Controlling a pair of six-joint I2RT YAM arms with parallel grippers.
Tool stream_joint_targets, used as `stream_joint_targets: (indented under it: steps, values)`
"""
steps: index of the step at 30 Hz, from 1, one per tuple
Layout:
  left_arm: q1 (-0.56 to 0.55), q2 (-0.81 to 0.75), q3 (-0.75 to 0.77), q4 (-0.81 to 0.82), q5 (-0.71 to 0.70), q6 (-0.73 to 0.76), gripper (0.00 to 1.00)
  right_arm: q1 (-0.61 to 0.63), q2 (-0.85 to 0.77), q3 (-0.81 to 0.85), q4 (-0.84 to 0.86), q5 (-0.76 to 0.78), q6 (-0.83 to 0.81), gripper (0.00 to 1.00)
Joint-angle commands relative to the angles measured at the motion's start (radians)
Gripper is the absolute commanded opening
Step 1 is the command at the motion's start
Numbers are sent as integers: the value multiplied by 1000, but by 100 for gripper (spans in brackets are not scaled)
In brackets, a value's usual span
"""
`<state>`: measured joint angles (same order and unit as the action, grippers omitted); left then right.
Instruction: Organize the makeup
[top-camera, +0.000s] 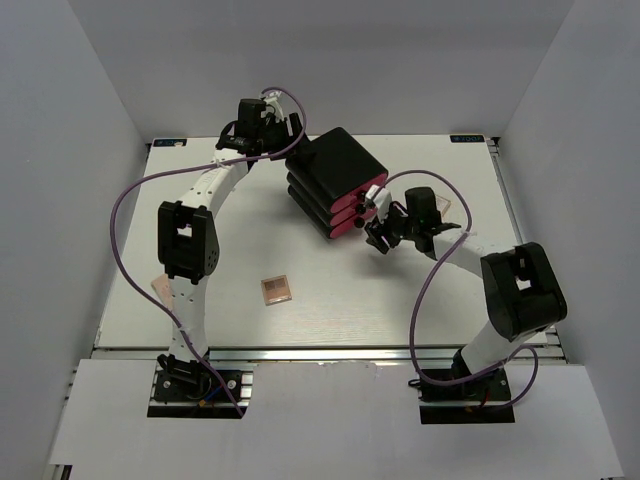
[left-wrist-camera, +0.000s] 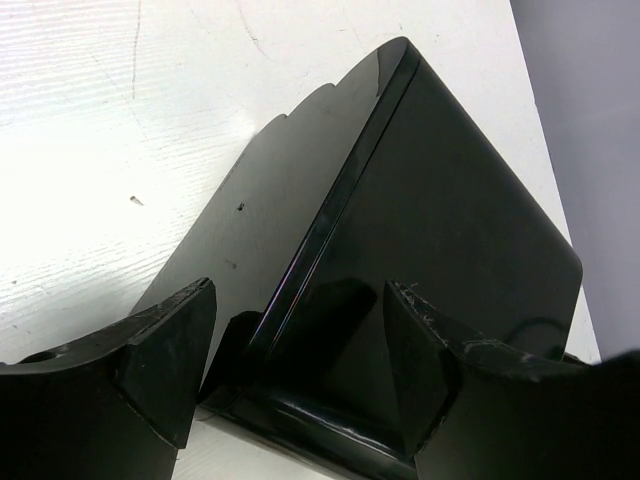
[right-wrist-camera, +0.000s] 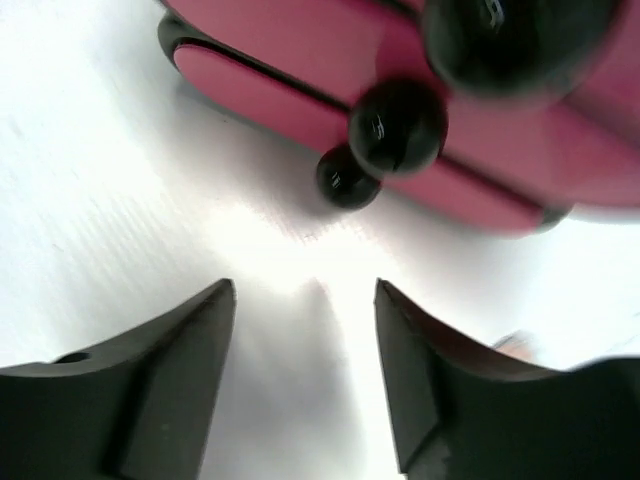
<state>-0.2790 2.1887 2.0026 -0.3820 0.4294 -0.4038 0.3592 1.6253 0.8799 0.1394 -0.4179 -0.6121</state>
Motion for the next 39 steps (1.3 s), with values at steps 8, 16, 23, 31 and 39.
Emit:
stream_joint_targets:
  steps: [8,16,23,31,39]
  values:
    - [-9,8,12,22,9,-27,77,-14,97,11,225,99,765,71]
    - [-9,-15,-14,29,0,-36,77,-14,219,108,328,71,920,68]
    - [-8,-29,-50,40,-3,-40,77,-14,289,139,376,82,1019,60]
    - [-9,-29,-62,49,0,-52,77,-14,317,103,433,105,1066,58]
    - [-9,-29,-57,45,-1,-58,77,-20,363,108,489,125,1097,55]
